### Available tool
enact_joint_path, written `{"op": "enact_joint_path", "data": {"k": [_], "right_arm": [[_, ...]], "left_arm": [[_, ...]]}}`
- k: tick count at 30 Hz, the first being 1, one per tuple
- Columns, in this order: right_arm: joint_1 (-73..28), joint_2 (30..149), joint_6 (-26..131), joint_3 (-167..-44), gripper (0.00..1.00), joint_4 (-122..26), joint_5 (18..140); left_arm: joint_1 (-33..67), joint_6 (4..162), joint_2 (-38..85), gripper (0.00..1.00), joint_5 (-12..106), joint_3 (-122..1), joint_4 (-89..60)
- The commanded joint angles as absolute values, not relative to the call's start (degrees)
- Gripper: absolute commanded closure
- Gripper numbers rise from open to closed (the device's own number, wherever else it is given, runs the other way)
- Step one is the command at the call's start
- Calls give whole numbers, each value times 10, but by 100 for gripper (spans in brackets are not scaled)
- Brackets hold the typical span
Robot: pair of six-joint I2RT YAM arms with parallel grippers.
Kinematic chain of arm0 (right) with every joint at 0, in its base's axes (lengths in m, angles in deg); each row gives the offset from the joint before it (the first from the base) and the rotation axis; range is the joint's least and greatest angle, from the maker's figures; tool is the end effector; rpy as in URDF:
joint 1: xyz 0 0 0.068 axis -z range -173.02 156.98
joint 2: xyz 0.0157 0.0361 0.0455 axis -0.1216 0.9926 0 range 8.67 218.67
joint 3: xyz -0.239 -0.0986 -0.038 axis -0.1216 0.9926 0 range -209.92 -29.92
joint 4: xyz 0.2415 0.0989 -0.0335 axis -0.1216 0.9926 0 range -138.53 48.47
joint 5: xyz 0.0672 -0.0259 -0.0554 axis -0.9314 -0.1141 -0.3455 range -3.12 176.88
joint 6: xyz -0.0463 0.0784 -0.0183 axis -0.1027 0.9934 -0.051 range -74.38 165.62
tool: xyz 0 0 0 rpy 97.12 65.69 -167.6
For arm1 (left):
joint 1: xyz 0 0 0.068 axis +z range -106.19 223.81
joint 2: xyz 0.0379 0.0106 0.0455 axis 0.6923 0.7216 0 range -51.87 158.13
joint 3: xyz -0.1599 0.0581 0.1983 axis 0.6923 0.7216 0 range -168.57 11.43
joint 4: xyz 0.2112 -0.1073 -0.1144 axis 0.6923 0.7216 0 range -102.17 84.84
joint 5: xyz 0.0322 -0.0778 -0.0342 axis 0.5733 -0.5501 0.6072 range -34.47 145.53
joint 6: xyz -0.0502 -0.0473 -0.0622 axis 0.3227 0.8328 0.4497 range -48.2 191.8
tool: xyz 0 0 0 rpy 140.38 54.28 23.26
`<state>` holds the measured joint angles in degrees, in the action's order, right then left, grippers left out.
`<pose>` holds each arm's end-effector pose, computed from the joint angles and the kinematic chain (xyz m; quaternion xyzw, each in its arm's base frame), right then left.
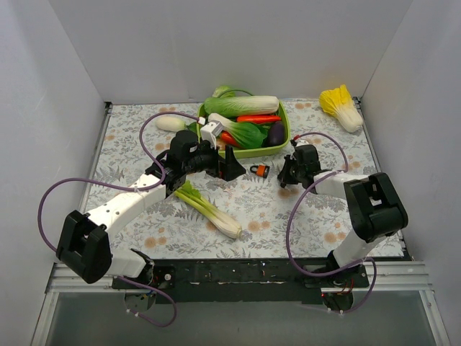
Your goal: Unlock with the key
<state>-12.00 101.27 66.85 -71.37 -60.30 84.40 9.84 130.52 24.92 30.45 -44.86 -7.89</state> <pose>0.3342 0.1188 0.1109 0.0085 0.9038 0.1654 0.3946 0.2709 -0.2251 0.2659 -0.0619 0.8282 -0.5069 0.2309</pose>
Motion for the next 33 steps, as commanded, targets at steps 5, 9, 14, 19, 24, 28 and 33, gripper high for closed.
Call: {"op": "enact_joint_path", "data": {"k": [5, 9, 14, 19, 24, 28, 33], "right_arm": [[-136, 1085, 676, -776, 99, -647, 836], [-160, 1096, 685, -772, 99, -651, 829], [-188, 1088, 708, -750, 99, -671, 828], [-195, 1069, 723, -726, 99, -676, 827], [-196, 1033, 715, -703, 99, -701, 775], [-205, 1039, 719, -707, 99, -692, 733], [-209, 975, 733, -682, 99, -674, 762]], "left_arm": [[96, 1293, 227, 2, 316, -458, -75], [97, 1290, 225, 2, 320, -458, -73], [97, 1290, 227, 2, 321, -460, -72], [96, 1289, 231, 2, 323, -459, -71], [96, 1289, 237, 2, 329, -461, -70], [97, 1292, 243, 2, 327, -461, -68], [95, 1292, 259, 2, 366, -457, -67]]}}
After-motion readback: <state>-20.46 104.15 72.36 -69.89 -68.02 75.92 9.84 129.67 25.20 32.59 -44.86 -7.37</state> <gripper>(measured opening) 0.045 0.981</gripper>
